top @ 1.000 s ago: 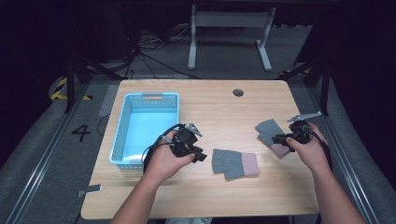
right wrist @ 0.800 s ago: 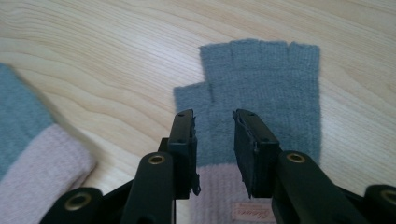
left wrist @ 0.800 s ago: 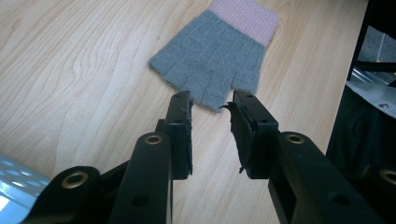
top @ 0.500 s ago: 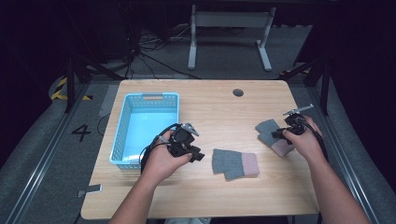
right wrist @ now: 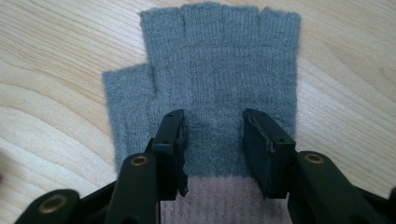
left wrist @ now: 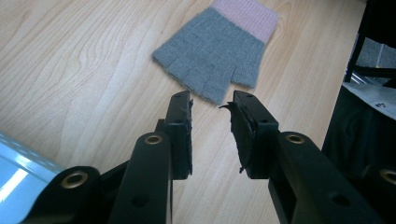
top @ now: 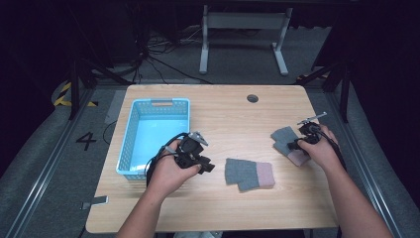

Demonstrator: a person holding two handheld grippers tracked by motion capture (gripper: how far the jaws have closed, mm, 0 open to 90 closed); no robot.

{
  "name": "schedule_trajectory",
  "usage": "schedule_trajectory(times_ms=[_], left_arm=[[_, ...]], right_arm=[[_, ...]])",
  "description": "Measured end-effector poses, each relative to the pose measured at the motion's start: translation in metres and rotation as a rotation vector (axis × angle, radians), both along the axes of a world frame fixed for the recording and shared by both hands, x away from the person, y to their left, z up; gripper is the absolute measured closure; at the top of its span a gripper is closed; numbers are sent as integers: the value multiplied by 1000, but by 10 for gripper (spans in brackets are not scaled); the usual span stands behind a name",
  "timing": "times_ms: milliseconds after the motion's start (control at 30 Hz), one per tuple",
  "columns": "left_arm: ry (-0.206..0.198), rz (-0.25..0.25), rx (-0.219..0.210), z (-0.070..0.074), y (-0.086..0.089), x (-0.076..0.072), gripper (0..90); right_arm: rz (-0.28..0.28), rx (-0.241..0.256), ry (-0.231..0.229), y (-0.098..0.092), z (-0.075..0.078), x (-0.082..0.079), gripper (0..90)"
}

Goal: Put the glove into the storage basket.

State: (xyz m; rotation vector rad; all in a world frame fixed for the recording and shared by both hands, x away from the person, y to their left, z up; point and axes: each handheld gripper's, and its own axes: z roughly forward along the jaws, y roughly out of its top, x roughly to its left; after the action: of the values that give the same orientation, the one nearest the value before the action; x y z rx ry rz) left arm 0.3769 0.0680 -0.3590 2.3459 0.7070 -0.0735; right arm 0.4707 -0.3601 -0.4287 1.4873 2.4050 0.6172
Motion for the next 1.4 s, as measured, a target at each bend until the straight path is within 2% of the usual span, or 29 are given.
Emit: schedule_trajectory(times_ms=[167,433,600,833,967,1400], left_arm=[[-1,2,-3,0,0,-1,688],[-1,3,-6,0,1,-1,689],[1,5,-9,0,2,0,689],[0,9,-10,0,3,1,689],[0,10,-9,1,3,1,689],[1,5,-10,1,1,1,689]], right_arm=[[7,-27,3,3,-1,0,630],[-4,-22,9,3,0,0,789],[-9,-18,10,3,1,-1,853],[-16,22,7,-1,7,-3,865],[-14,69,-11,-2,17,-8,866],[42,103,-55,3,49,-32,863]])
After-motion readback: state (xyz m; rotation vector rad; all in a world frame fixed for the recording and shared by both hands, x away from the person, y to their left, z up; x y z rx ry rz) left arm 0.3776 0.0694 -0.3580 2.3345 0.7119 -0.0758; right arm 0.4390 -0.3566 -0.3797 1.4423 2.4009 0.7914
